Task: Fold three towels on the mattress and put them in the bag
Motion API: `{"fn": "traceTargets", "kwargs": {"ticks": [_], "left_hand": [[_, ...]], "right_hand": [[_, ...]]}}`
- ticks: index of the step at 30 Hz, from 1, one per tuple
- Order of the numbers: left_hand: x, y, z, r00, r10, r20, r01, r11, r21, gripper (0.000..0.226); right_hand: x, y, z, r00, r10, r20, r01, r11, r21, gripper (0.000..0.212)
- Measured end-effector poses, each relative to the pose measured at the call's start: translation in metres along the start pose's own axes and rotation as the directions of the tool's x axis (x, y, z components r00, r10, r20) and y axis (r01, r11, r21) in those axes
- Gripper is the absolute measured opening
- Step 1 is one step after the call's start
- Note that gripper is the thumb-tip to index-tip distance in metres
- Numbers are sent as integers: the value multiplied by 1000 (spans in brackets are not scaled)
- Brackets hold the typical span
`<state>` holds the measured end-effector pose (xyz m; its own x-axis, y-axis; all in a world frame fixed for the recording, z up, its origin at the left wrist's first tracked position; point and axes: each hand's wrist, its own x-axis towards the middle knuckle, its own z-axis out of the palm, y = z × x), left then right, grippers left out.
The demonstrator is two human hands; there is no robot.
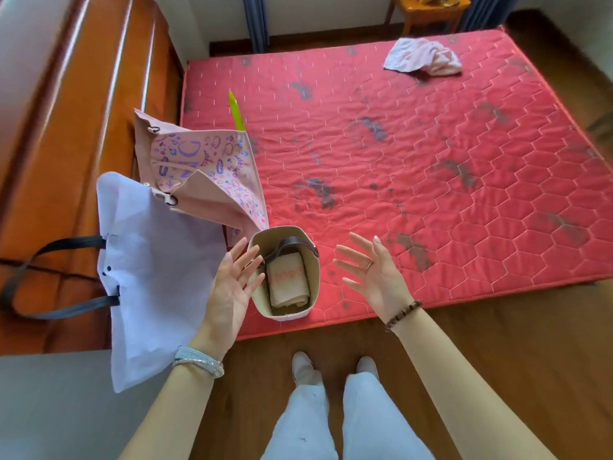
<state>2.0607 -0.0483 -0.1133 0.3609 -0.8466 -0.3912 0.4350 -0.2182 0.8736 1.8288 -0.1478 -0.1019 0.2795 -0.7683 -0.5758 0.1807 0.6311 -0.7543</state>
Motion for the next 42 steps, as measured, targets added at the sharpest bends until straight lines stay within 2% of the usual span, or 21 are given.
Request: {"fn": "traceTargets", "kwargs": {"ticks": [4,12,17,21,23,25,27,30,34,42], "left_hand": [[-4,14,19,995,45,89,-43,999,-16,48],[-29,24,64,982,107,155,-112,994,20,49],[-67,20,113,959,165,229,-172,985,10,51],[-97,5,166,936,167,311,-181,983,14,54],[-109,-5,193,926,154,345,-165,986,2,62],[-122,-13,226,907,131,400,-144,990,1,85],[-131,-21,259,885,122,450,-138,990,2,92],[-139,-32,306,837,112,536,-133,991,1,84],[-139,-48,363,788,86,609,-126,992,22,56],[-107,-59,480,708,17,706,-52,998,28,58]], "right_hand": [[-23,-19,-20,996,-90,-5,90,995,32,52],[-62,-36,-65,986,-162,-35,164,983,81,51],[-102,-43,-112,975,-221,-18,221,965,139,54],[-143,-52,-162,958,-283,-50,287,937,201,48],[-162,-57,-185,949,-309,-69,316,920,230,47],[-183,-65,-211,937,-334,-103,349,909,227,48],[-202,-73,-235,922,-359,-145,383,899,214,50],[-229,-87,-271,895,-392,-212,432,879,202,52],[-254,-105,-311,847,-436,-304,511,826,237,53],[-251,-157,-370,763,-493,-419,613,758,225,53]]}}
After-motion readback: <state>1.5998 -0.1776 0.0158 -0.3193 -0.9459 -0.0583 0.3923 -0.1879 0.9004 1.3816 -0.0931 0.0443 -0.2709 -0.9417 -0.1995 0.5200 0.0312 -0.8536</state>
